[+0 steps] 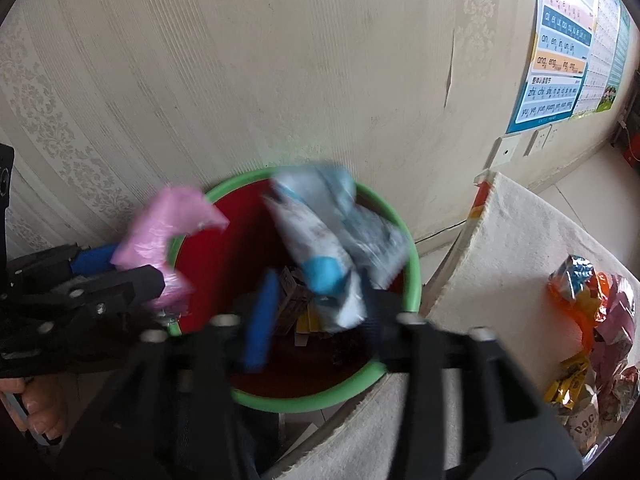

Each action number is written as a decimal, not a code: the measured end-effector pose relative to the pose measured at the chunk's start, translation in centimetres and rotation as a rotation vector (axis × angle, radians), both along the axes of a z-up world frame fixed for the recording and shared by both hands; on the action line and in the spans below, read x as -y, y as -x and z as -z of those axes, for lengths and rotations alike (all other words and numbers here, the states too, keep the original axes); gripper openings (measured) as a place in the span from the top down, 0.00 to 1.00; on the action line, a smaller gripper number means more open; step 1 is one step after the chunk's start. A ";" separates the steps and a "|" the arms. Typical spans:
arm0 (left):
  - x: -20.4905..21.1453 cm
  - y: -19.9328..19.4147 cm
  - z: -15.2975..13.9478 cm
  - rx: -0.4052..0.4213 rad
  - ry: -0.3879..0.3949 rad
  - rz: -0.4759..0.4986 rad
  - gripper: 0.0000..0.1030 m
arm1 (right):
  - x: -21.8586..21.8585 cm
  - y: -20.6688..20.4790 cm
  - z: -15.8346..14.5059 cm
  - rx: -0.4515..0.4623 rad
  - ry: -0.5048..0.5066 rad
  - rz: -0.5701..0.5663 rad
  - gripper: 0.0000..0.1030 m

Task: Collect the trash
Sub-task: 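Carry both wrappers over the red bin and open both tools to drop them, then move both open tools back over the trash on the table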

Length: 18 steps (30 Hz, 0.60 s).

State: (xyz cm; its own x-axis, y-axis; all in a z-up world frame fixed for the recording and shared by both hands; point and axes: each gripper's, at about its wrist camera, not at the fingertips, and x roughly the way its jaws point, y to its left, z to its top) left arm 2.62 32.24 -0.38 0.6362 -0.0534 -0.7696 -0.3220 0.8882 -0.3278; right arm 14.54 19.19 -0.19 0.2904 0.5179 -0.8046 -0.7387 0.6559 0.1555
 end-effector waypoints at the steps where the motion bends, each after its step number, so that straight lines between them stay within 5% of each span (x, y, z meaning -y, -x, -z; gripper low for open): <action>1: -0.1 0.1 -0.3 0.011 -0.005 -0.008 0.41 | 0.1 0.1 -0.1 0.008 0.000 0.003 0.33; 4: -0.3 0.3 -0.6 0.032 -0.002 -0.022 0.26 | 0.5 0.3 -0.2 0.029 0.006 0.009 0.21; 12: 0.4 0.9 -1.1 0.043 0.010 -0.038 0.16 | 3.1 1.0 -1.0 0.049 0.010 0.044 0.05; 18: 2.6 0.8 -1.5 0.042 0.002 -0.010 0.14 | 6.5 1.9 -1.6 0.061 0.015 0.072 0.05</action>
State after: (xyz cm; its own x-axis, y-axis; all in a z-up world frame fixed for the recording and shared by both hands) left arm 1.82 29.61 1.09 0.6686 -0.0484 -0.7420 -0.3166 0.8844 -0.3430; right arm 12.69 12.65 1.36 0.3749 0.4820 -0.7919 -0.6973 0.7095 0.1017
